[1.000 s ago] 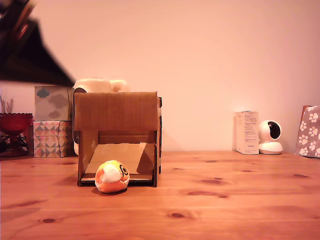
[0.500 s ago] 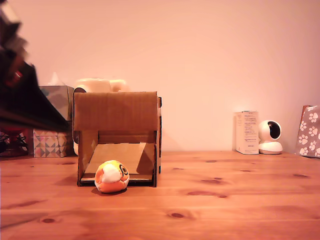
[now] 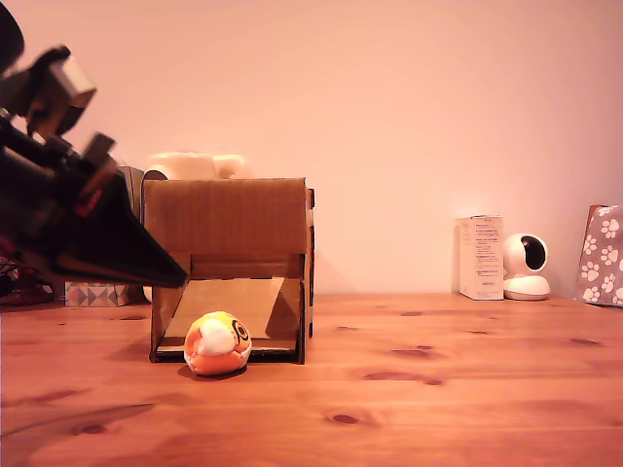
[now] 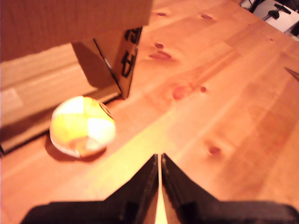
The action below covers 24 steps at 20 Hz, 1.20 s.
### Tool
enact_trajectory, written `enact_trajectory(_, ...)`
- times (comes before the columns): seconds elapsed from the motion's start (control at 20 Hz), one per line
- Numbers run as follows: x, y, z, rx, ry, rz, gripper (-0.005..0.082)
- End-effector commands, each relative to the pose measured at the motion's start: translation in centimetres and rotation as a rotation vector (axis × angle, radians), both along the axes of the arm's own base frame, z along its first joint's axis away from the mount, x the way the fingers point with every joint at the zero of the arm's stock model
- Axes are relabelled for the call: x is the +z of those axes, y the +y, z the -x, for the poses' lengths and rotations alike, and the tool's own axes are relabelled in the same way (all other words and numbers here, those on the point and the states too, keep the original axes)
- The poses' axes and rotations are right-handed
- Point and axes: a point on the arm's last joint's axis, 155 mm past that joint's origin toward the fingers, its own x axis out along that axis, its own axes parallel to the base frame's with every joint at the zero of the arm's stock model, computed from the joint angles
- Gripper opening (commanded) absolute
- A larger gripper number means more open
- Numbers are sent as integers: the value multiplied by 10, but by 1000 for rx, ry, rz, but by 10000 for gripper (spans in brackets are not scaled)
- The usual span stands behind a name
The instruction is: Drop the footbag into the cardboard dice tower
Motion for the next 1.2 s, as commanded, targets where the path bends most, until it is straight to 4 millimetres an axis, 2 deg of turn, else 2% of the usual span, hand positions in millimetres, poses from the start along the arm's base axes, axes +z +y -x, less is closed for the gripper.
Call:
enact_trajectory(0.0,-8,-3,-4,-5,-8,0,23)
enact_trajectory(0.05,-10,-5,-8,-5,-20,5,148)
enact_trajectory(0.15,-16,-8,-16,-9,-45,7,595)
enact_trajectory(0.2,-18,-7,-22,1,-74,-6,734)
enact_trajectory(0.25,-21,-3,-29,23,-102,-32,789)
enact_trajectory(0.55,-31,3,-56,94,-161,-87,787)
enact_trajectory(0.95,-56,-7,-83,104,-120,-123,768)
enact_trajectory(1.0,-60,-7,-84,103,-107,-129,715)
enact_trajectory(1.05,-62,-7,-83,103,-102,-131,613)
enact_trajectory(1.15,-63,-7,-83,102,-100,-133,295)
